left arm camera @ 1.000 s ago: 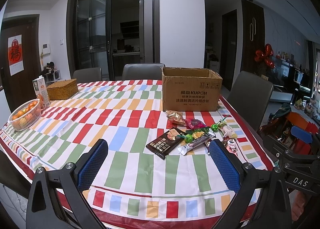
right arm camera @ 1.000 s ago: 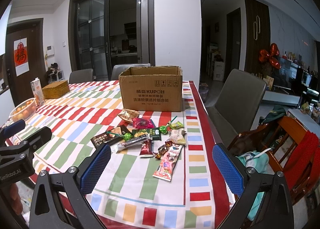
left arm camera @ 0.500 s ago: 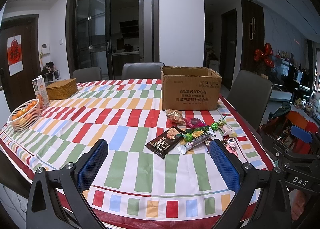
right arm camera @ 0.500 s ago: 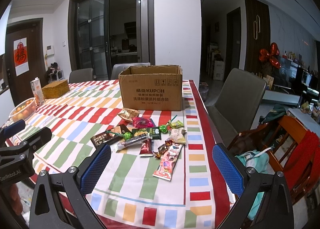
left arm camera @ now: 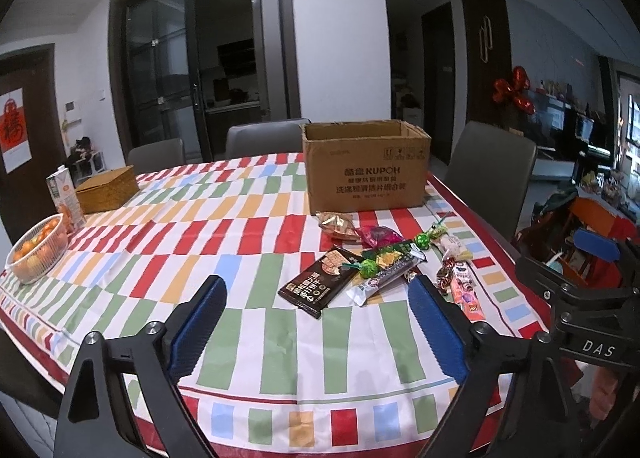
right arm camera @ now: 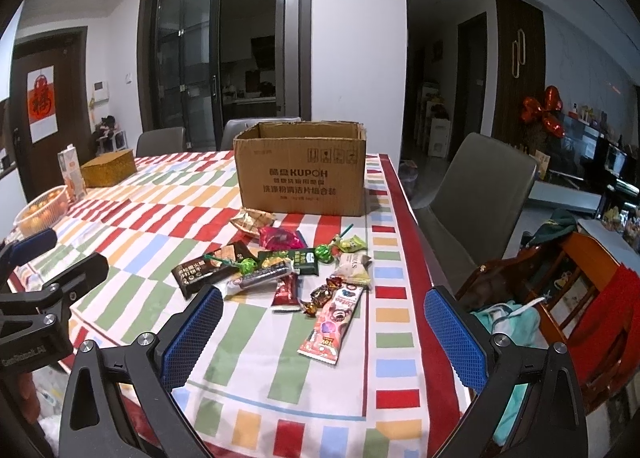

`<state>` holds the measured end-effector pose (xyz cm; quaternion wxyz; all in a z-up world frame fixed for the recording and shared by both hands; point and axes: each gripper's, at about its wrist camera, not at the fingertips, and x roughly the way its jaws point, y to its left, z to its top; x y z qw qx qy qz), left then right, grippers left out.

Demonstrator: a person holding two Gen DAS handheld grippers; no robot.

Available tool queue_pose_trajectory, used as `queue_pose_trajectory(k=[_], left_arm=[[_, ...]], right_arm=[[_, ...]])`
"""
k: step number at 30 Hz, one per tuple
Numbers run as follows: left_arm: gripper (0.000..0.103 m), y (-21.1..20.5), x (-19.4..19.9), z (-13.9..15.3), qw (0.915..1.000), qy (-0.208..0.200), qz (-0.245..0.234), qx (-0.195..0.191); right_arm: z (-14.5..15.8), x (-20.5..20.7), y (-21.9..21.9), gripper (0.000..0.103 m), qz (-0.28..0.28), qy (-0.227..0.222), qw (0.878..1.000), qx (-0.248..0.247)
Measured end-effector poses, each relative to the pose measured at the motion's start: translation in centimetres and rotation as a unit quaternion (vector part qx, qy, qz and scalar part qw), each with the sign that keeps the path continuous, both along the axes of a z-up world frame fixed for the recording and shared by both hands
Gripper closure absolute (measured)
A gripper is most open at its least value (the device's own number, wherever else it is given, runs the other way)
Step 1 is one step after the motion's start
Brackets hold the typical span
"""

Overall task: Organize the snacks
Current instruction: 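Grasp the silver stick snack with the left tool while the right tool grasps the gold candy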

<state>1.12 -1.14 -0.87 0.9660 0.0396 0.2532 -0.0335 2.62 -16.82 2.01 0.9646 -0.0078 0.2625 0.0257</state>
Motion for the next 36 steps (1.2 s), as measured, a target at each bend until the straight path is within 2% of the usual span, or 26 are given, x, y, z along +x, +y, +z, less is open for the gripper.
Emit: queue_pose_trajectory(k=[8, 15, 28, 36], left_arm=[[0.027, -1.5, 2.6, -1.1, 0.9989, 0.012, -0.038, 0.025], [0.035, -2.8, 5.0, -2.3, 0.9948, 0.03, -0.088, 0.043], [0.055, -5.2, 10.2, -5.1, 0.9803, 0.055, -0.176, 0.071], [0.065, -6.8, 12.9, -7.2, 0.9706, 0.082, -0.208, 0.089]], right_arm=[[-1.5, 2.4, -0.1, 0.015, 0.015, 0.027, 1.0, 0.002], [-2.9, 4.5, -0.1, 0.026, 0.024, 0.044, 0.999, -0.008], [-5.5, 8.5, 0.5, 0.043, 0.039, 0.073, 0.996, -0.031], [-7.2, 10.9, 0.7, 0.054, 0.052, 0.098, 0.993, -0.028]])
